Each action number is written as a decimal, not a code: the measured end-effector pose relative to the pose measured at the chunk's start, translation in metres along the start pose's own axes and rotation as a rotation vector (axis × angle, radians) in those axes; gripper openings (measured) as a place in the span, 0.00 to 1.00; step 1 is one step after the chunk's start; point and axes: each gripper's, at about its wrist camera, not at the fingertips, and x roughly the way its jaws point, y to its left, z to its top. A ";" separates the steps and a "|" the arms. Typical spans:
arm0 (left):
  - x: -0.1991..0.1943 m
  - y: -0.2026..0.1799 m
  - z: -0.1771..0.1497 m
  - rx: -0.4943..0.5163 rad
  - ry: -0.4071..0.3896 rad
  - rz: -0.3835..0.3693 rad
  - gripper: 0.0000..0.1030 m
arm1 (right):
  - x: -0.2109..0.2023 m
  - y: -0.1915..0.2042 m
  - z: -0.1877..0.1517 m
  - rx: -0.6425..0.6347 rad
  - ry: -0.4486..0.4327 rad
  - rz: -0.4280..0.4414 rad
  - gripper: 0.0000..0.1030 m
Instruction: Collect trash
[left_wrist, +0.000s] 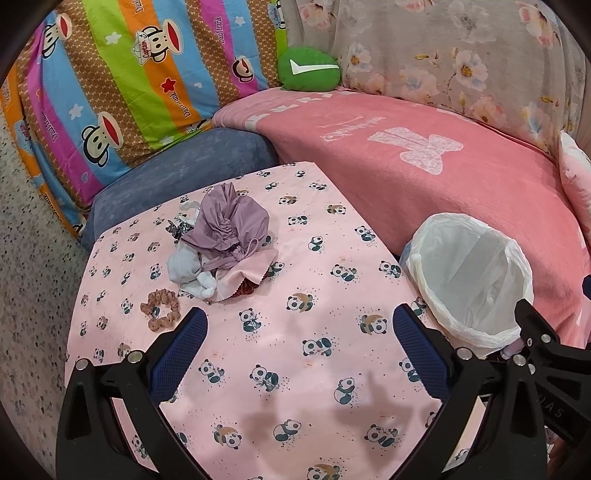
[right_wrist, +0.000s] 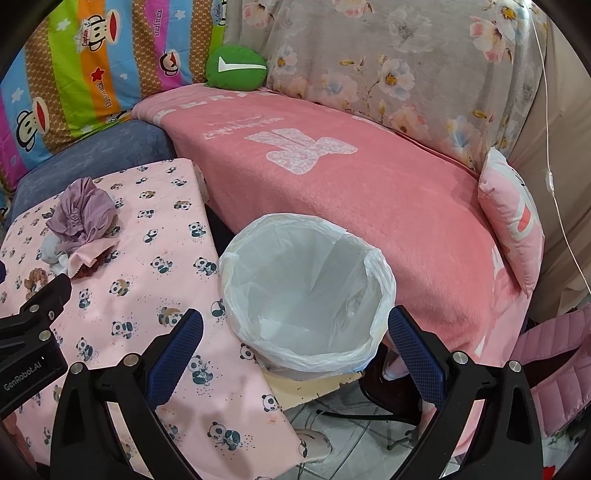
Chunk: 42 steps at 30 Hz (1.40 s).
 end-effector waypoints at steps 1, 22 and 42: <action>0.000 0.000 0.000 0.001 0.000 0.000 0.93 | 0.000 0.000 0.000 0.002 0.000 -0.001 0.95; -0.002 -0.001 0.000 0.005 -0.005 0.002 0.93 | -0.004 0.000 0.000 0.007 -0.010 0.001 0.95; 0.015 0.029 0.003 -0.021 0.026 -0.041 0.93 | -0.005 0.034 0.019 -0.005 -0.045 0.020 0.95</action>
